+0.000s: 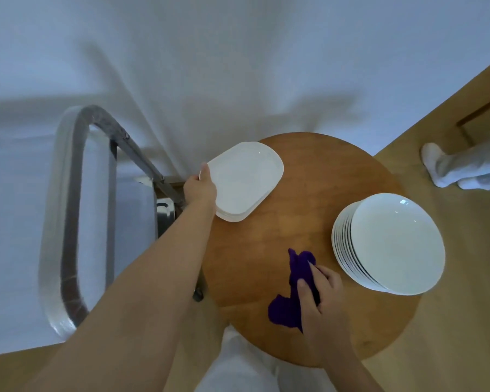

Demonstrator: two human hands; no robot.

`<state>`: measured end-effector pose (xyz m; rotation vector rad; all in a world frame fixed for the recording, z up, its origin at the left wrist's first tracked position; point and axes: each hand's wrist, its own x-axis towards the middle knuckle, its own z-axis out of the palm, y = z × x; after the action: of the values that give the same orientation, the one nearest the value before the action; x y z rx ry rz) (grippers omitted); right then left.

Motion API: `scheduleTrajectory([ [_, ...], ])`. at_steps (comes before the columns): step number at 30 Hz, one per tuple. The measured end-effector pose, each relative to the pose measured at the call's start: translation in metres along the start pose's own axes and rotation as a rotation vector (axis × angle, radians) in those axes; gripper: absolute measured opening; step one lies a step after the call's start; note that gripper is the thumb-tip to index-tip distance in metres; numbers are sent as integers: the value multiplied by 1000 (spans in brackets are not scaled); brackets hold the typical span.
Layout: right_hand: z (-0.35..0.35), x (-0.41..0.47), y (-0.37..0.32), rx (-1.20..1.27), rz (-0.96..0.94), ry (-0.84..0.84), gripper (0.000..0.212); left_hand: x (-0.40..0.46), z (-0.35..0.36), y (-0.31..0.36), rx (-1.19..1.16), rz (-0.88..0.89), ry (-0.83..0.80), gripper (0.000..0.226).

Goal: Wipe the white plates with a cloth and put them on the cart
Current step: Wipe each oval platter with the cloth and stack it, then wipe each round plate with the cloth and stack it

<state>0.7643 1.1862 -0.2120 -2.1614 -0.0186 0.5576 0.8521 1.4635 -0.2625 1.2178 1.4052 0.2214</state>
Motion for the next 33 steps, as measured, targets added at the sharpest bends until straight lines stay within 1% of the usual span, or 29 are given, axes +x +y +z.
scheduleTrajectory([
  [3, 1, 4, -1, 34, -4, 7, 32, 1, 5, -1, 312, 114, 50, 47],
  [4, 1, 6, -2, 42, -6, 15, 32, 1, 4, -2, 366, 142, 80, 47],
  [8, 3, 11, -3, 38, -12, 17, 36, 8, 3, -10, 446, 194, 72, 37],
  [11, 4, 14, -2, 16, -25, 33, 36, 17, -1, -17, 572, 226, 51, 29],
  [13, 4, 16, -1, -8, -41, 43, 36, 21, -4, -23, 612, 239, 34, 32],
  [18, -3, 16, -1, -45, -47, 65, 38, 17, -8, -31, 611, 223, -97, 40],
  [19, -6, 15, -1, -39, -37, 65, 39, 13, -9, -32, 632, 218, -87, 43],
  [21, -14, 13, -2, -26, -17, 73, 39, -2, -10, -37, 661, 231, -17, 51],
  [23, -25, 10, -2, -19, -4, 102, 39, -22, -10, -46, 633, 269, 3, 54],
  [26, -45, 5, 0, -12, 17, 156, 40, -57, -5, -65, 634, 314, -88, 49],
  [29, -66, 1, 8, -34, 0, 211, 36, -96, 5, -86, 687, 322, -259, 44],
  [31, -80, -3, 16, -34, -22, 241, 33, -120, 9, -99, 643, 255, -352, 43],
  [33, -91, -5, 24, -21, -15, 248, 32, -141, 9, -109, 607, 165, -376, 43],
])
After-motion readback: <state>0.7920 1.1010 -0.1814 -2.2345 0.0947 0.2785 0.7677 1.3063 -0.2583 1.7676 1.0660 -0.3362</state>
